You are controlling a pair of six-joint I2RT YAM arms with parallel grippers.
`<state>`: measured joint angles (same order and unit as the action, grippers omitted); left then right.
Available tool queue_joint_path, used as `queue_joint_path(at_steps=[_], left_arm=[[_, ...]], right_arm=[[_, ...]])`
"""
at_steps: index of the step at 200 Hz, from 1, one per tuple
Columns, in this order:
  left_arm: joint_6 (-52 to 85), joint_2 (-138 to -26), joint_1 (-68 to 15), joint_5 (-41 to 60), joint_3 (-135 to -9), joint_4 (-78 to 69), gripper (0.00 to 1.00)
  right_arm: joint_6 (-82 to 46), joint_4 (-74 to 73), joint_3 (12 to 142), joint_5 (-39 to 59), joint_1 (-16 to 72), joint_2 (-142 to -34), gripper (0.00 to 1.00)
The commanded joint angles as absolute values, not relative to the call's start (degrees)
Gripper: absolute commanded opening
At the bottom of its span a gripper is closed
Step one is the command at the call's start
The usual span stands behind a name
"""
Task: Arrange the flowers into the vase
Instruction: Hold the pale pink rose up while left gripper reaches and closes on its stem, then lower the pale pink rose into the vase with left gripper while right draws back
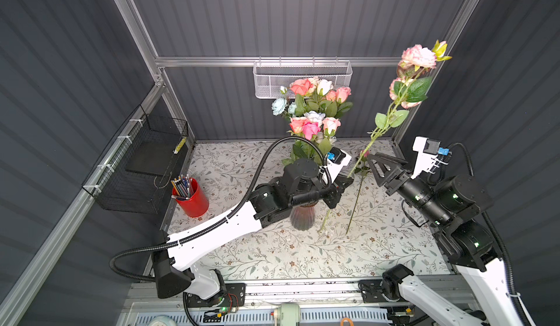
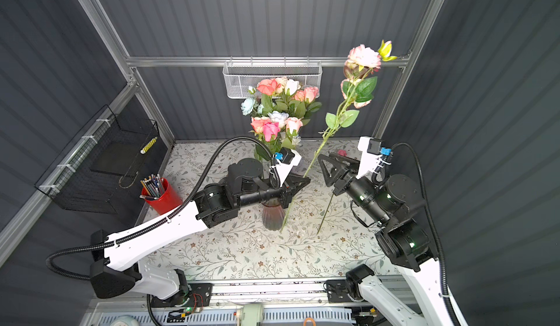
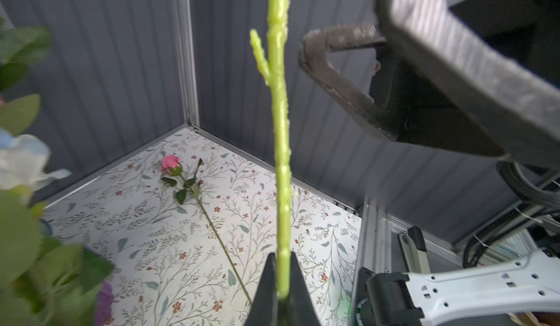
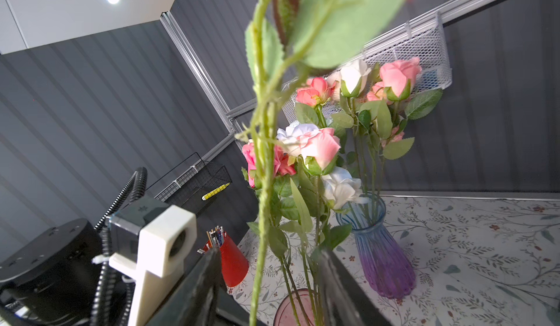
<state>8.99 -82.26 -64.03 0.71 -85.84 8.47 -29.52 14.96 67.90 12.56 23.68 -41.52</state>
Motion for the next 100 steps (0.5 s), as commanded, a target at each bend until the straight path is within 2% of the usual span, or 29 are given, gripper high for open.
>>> queue_joint_path(at_steps=[1,19,51,100], left_arm=[[4.7,-76.4,-63.8,-7.7,-83.5,-0.7,0.00],[0.5,-74.1,-63.8,-13.3,-81.6,-6.5,0.00],[-6.4,-75.0,-63.8,-22.2,-79.0,-12.8,0.00],[-9.7,-76.8,-63.6,-30.0,-72.0,-23.9,0.00]], right_arm=[[-27.5,15.6,68.0,9.6,23.9,-39.4,0.58],[-26.4,16.9,66.7,5.6,23.9,-38.8,0.60],[-25.0,18.8,65.6,3.9,23.9,-38.9,0.60],[-23.5,19.4,64.4,1.7,23.9,-39.2,0.60]])
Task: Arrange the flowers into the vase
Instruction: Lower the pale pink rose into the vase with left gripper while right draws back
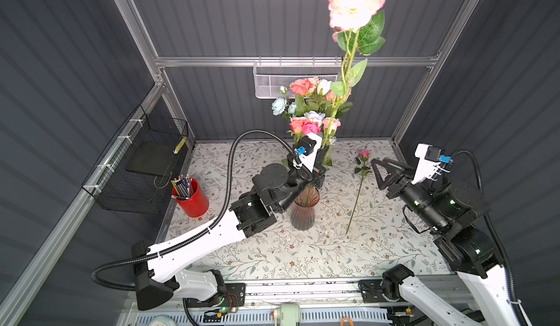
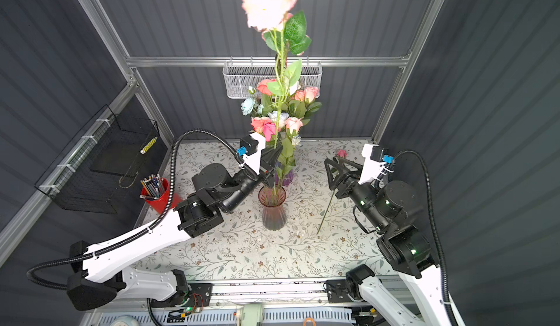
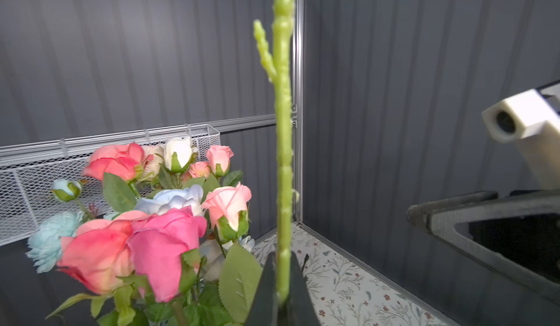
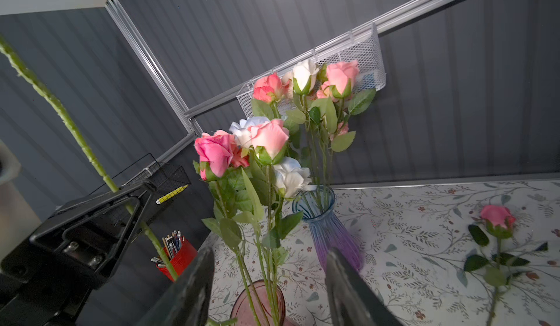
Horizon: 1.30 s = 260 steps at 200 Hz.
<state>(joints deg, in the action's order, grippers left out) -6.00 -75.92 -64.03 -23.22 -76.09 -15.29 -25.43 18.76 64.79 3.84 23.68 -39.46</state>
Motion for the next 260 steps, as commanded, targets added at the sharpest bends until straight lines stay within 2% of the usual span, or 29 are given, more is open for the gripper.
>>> queue_joint_path(at_steps=[1,82,126,180,212,260], left_arm=[[-9.7,-76.8,-63.6,-30.2,-71.7,-24.3,0.00],[-5.8,-73.5,-62.5,-36.1,-57.2,-35.1,0.00],[-0.9,-72.9,-62.2,-37.4,-52.0,-35.4,0.00],[2.7,-72.2,-62.2,-35.1,-50.2,-28.0,0.00],[3.5,-71.2,-62.2,-33.2,-50.0,-24.1,0.20],[2.8,-70.5,-62.2,-32.5,-49.9,-23.5,0.30]], right_arm=[[-23.5,19.5,64.4,1.7,23.9,-39.2,0.60],[-22.3,19.8,63.1,0.5,23.9,-39.5,0.61],[-23.0,19.9,63.0,0.9,23.9,-41.0,0.61],[-23.4,20.0,63.0,0.8,23.9,-41.9,0.62],[-23.4,20.0,62.6,0.4,23.9,-42.5,0.62],[-23.5,19.5,62.6,0.4,23.9,-43.4,0.62]])
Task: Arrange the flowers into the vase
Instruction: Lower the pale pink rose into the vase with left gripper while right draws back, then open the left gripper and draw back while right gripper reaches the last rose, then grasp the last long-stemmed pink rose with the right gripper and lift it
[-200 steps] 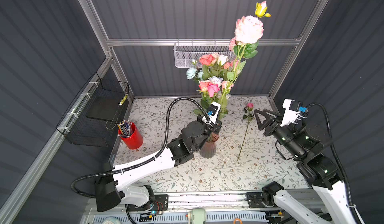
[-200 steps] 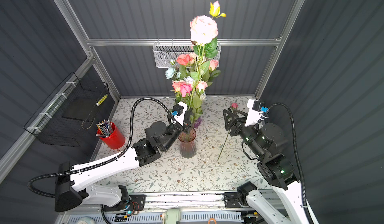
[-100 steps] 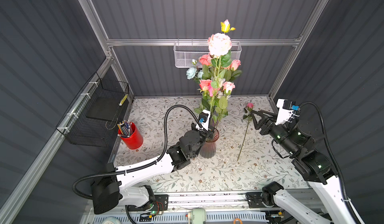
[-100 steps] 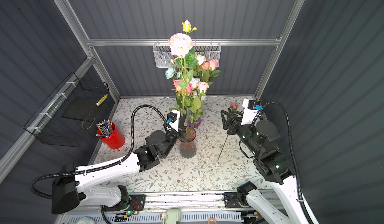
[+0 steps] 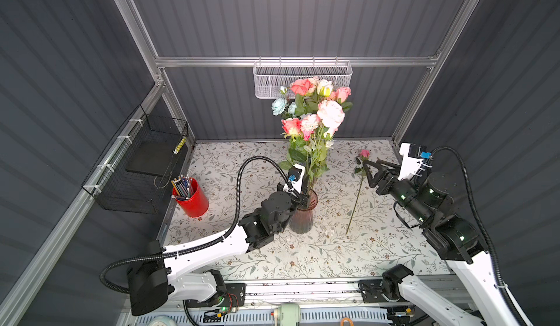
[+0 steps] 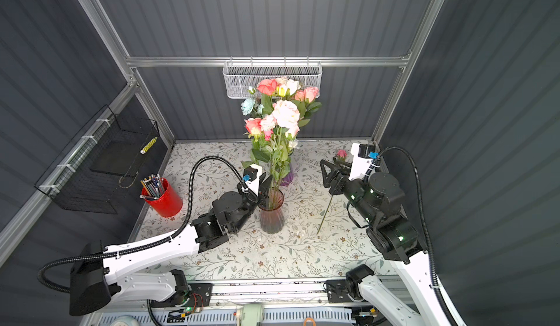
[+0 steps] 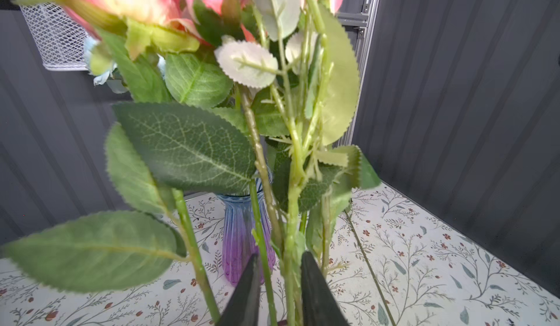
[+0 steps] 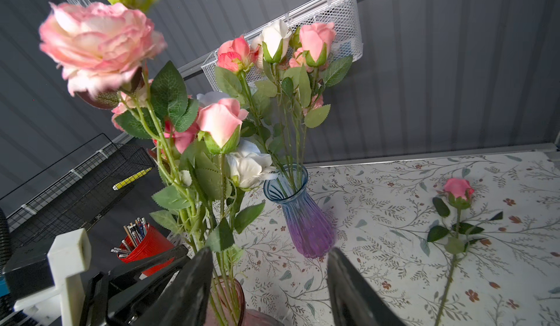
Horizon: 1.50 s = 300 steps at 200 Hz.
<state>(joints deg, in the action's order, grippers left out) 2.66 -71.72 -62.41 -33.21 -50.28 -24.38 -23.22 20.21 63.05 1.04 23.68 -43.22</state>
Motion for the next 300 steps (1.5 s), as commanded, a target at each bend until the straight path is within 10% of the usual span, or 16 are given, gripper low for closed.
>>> queue_joint_path(at_steps=[1,81,184,300], left_arm=[[2.9,-70.5,-62.2,-32.4,-49.9,-23.5,0.30],[1.8,-58.8,-62.2,-21.9,-56.8,-7.7,0.76],[38.0,-25.7,-62.2,-53.3,-37.8,26.0,0.93],[45.4,-32.2,-62.2,-47.6,-30.4,18.8,0.99]], right_arm=[[-23.5,19.5,62.7,0.4,23.9,-43.4,0.62],[-22.4,21.7,62.0,-5.9,21.9,-47.4,0.67],[-23.3,30.9,71.1,4.9,2.3,-87.0,0.61],[-19.0,43.7,93.0,-0.5,-1.3,-121.1,0.52]])
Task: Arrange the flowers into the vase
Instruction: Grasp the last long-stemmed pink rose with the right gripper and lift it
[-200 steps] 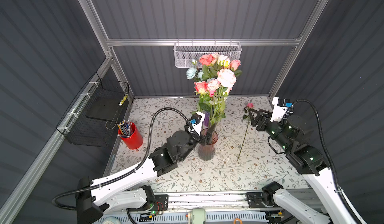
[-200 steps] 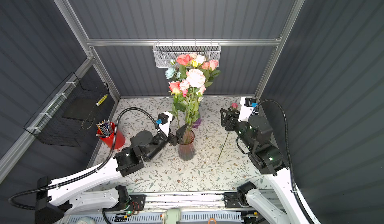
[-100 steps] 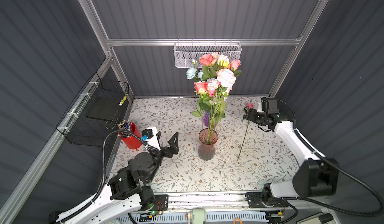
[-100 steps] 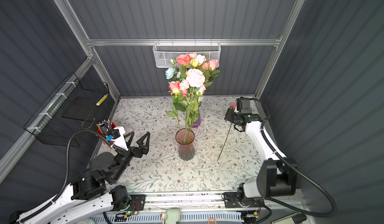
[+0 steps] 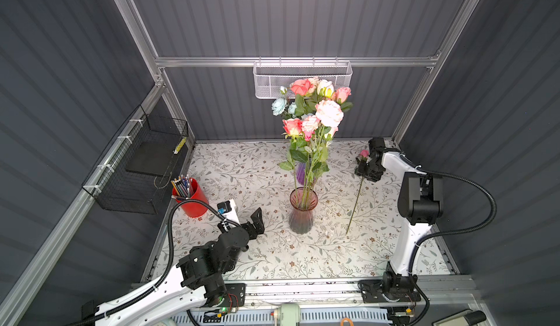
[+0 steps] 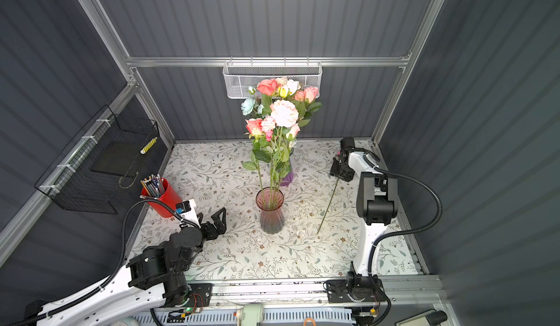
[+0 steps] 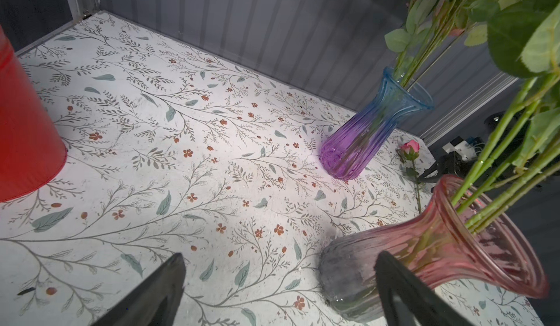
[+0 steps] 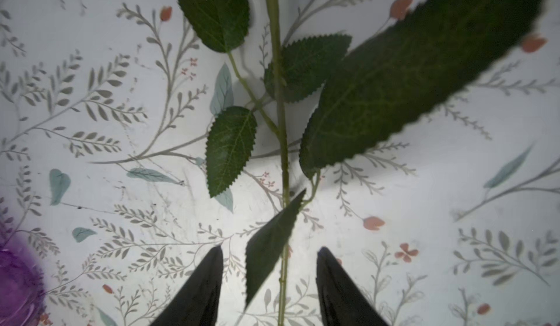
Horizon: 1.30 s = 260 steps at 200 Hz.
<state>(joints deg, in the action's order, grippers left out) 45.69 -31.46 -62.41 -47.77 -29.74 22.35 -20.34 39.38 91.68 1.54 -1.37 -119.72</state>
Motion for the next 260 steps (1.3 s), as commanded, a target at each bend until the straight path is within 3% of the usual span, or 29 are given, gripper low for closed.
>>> queue_joint_path(at_steps=[1,43,89,131,260], left_arm=[[45.4,-32.2,-62.2,-47.6,-30.4,18.7,0.99],[43.1,-32.6,-62.2,-47.5,-29.2,14.9,0.99],[42.1,-32.4,-62.2,-48.2,-29.7,15.1,0.99],[39.1,-32.2,-62.2,-49.7,-30.5,14.0,0.99],[31.8,-35.5,-62.2,-42.2,-36.4,12.9,1.00]], right_arm=[[-18.9,43.7,93.0,-0.5,-1.3,-121.2,0.52],[-18.0,46.1,97.3,0.9,-1.8,-126.4,0.43],[-17.7,46.1,98.0,1.5,-2.0,-128.6,0.15],[-17.8,43.2,95.1,1.3,-2.0,-125.5,0.00],[-22.9,30.6,79.1,3.9,-1.3,-103.2,0.00]])
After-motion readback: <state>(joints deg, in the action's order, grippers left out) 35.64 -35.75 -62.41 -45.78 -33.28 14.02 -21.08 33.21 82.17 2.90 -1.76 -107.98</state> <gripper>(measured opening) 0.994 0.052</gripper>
